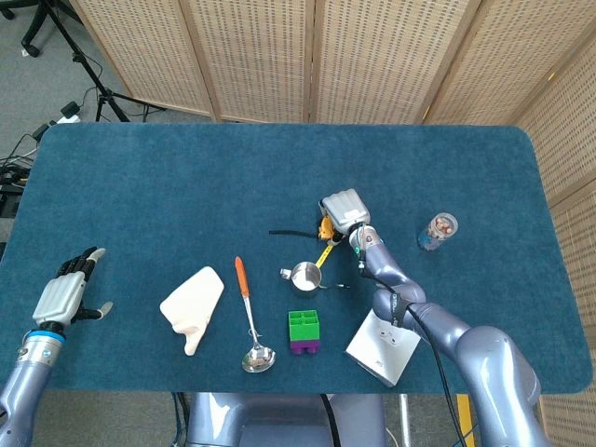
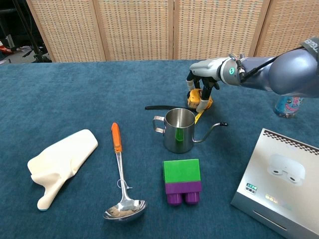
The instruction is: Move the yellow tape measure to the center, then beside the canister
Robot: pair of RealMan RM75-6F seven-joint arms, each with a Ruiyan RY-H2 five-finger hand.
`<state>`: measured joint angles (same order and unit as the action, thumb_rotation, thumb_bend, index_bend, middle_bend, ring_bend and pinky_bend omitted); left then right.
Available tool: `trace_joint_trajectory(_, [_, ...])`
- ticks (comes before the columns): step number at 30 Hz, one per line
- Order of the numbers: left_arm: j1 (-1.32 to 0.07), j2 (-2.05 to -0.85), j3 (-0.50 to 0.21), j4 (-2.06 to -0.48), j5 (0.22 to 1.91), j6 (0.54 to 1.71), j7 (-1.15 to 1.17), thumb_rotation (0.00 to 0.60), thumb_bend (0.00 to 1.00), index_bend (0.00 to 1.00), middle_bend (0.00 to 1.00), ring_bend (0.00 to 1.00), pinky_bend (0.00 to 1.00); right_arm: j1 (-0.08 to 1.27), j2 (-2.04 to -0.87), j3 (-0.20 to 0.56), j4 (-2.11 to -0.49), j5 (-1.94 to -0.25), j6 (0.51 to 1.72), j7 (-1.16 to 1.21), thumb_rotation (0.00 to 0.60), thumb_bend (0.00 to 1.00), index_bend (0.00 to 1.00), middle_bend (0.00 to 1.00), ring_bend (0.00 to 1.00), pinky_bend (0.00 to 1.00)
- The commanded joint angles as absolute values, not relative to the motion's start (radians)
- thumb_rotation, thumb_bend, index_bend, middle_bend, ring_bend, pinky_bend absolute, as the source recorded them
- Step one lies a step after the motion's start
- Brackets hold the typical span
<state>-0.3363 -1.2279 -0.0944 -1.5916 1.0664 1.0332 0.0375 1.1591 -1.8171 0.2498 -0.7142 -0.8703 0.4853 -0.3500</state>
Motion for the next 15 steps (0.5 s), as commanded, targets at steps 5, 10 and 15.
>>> trace_joint_trajectory(5, [-0.336,-1.228,-0.094,-1.593,1.067,1.034,0.039,0.6,0.28,0.03,0.0,0.0,0.0,1.157,-1.758,0.245,-0.776,-0.832,0.523,-0.416,0.6,0.2,0.73,0.6,0.56,0.6])
trace_joint_trajectory(10, [-0.337,-1.228,-0.093,-1.594,1.066,1.032,0.041,0.6,0.28,0.03,0.0,0.0,0.0,1.153,-1.709,0.235,-0.832,-0.794,0.545,-0.473,0.6,0.2,0.73,0.6,0.56,0.6])
trace_joint_trajectory(15, [-0.337,-1.228,-0.092,-1.597,1.068,1.032,0.043,0.6,0.28,0.03,0.0,0.0,0.0,1.143,-1.639,0.221,-0.905,-0.737,0.587,-0.54,0.6,0.2,0.73,0.6,0.56,0.6])
